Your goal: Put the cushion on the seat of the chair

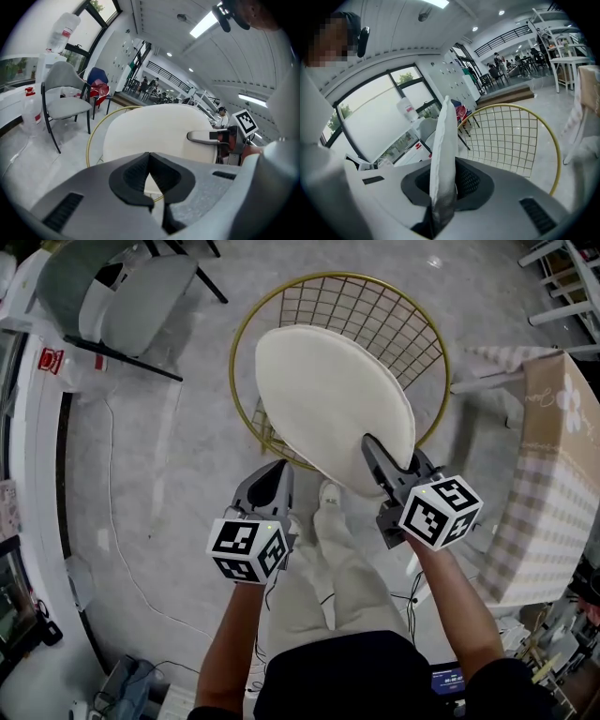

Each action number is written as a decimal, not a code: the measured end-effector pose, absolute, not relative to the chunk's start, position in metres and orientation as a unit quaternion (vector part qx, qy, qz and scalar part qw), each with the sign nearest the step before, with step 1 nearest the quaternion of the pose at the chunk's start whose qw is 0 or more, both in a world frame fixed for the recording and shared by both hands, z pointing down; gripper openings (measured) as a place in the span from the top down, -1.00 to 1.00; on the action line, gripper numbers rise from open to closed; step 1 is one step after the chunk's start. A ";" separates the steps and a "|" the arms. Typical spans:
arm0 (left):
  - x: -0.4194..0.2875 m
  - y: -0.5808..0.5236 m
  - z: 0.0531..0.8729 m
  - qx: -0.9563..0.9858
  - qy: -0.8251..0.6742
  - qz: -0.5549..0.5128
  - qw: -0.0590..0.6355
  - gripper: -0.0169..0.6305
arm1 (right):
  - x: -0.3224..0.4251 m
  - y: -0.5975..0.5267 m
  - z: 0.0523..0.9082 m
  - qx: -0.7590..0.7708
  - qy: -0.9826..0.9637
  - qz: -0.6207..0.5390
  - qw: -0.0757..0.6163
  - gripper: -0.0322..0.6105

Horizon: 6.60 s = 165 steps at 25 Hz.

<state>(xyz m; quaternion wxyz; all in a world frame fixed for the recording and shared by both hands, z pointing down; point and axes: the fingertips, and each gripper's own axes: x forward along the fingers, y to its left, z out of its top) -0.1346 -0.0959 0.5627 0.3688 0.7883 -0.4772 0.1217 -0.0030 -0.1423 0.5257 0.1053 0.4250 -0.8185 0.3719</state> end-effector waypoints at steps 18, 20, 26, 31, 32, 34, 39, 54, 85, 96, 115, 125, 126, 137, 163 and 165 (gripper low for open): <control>-0.133 -0.099 0.623 0.781 -0.482 0.140 0.372 0.93 | -0.022 -0.155 0.591 0.408 -0.811 0.415 0.065 0.71; -0.129 -0.095 0.629 0.779 -0.483 0.143 0.374 0.93 | -0.019 -0.153 0.596 0.407 -0.809 0.419 0.059 0.71; -0.134 -0.096 0.642 0.775 -0.483 0.145 0.382 0.93 | -0.023 -0.158 0.610 0.409 -0.801 0.433 0.050 0.71; -0.130 -0.099 0.652 0.777 -0.475 0.153 0.384 0.93 | -0.010 -0.158 0.626 0.424 -0.785 0.449 0.053 0.71; -0.128 -0.099 0.655 0.777 -0.474 0.155 0.384 0.93 | -0.006 -0.158 0.630 0.426 -0.781 0.453 0.053 0.71; -0.123 -0.101 0.660 0.778 -0.470 0.159 0.385 0.93 | 0.000 -0.158 0.638 0.430 -0.775 0.460 0.055 0.71; -0.112 -0.105 0.672 0.780 -0.464 0.168 0.386 0.93 | 0.012 -0.165 0.653 0.439 -0.766 0.466 0.064 0.71; -0.087 -0.105 0.699 0.783 -0.437 0.189 0.400 0.93 | 0.038 -0.167 0.697 0.465 -0.736 0.484 0.091 0.71; 0.012 -0.144 0.752 0.820 -0.339 0.212 0.410 0.93 | 0.062 -0.173 0.770 0.489 -0.697 0.506 0.139 0.70; 0.041 -0.150 0.778 0.816 -0.310 0.222 0.433 0.93 | 0.065 -0.172 0.782 0.487 -0.691 0.516 0.135 0.71; 0.061 -0.147 0.818 0.810 -0.281 0.239 0.456 0.93 | 0.080 -0.173 0.812 0.501 -0.659 0.535 0.168 0.70; 0.061 -0.142 0.835 0.805 -0.277 0.260 0.455 0.93 | 0.080 -0.167 0.831 0.500 -0.641 0.548 0.198 0.70; 0.061 -0.142 0.837 0.805 -0.277 0.262 0.454 0.93 | 0.080 -0.166 0.833 0.500 -0.639 0.548 0.202 0.69; 0.063 -0.144 0.850 0.804 -0.285 0.273 0.444 0.93 | 0.081 -0.170 0.846 0.498 -0.635 0.533 0.254 0.66; 0.065 -0.146 0.859 0.796 -0.296 0.295 0.437 0.93 | 0.120 -0.149 0.803 0.533 -0.609 0.530 0.254 0.49; 0.065 -0.145 0.859 0.796 -0.295 0.298 0.436 0.93 | 0.127 -0.145 0.799 0.541 -0.607 0.525 0.253 0.49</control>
